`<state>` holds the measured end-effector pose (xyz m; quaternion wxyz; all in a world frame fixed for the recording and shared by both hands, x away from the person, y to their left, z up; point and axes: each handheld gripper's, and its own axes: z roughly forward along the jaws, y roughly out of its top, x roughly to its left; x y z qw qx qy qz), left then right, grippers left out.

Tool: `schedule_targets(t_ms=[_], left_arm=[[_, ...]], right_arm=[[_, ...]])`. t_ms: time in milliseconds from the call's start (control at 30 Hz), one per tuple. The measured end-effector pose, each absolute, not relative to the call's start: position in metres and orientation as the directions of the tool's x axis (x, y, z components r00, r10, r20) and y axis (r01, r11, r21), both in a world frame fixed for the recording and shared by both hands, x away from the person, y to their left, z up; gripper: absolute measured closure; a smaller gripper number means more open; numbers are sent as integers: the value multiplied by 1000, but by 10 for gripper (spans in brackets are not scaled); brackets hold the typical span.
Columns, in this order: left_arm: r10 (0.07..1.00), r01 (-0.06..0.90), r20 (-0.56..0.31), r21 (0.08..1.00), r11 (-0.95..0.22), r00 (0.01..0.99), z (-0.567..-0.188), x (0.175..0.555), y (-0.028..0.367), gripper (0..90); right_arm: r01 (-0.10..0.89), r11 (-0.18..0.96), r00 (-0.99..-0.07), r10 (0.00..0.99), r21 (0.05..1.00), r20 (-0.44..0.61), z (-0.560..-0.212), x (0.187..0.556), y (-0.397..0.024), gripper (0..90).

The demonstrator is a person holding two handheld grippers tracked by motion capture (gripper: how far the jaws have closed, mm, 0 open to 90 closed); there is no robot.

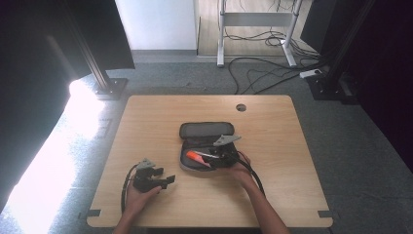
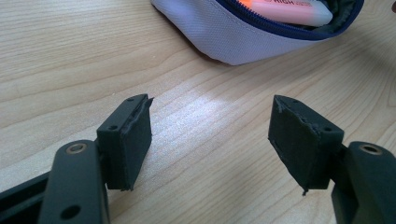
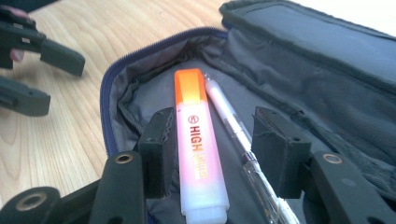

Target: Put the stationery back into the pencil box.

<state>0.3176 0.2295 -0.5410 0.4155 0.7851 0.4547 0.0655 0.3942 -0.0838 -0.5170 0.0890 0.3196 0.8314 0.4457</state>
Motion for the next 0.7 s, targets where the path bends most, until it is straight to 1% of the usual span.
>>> schedule_targets(t_ms=[267,700], left_arm=[[768,660,-279,714,-236,576,-541,317,230,305],[767,659,-280,714,-235,577,-541,316,230,305]], right_arm=[[471,337,-757,629,815,178,-510,389,-91,441],[465,283,-730,658,839,182,-508,368,-113,436]])
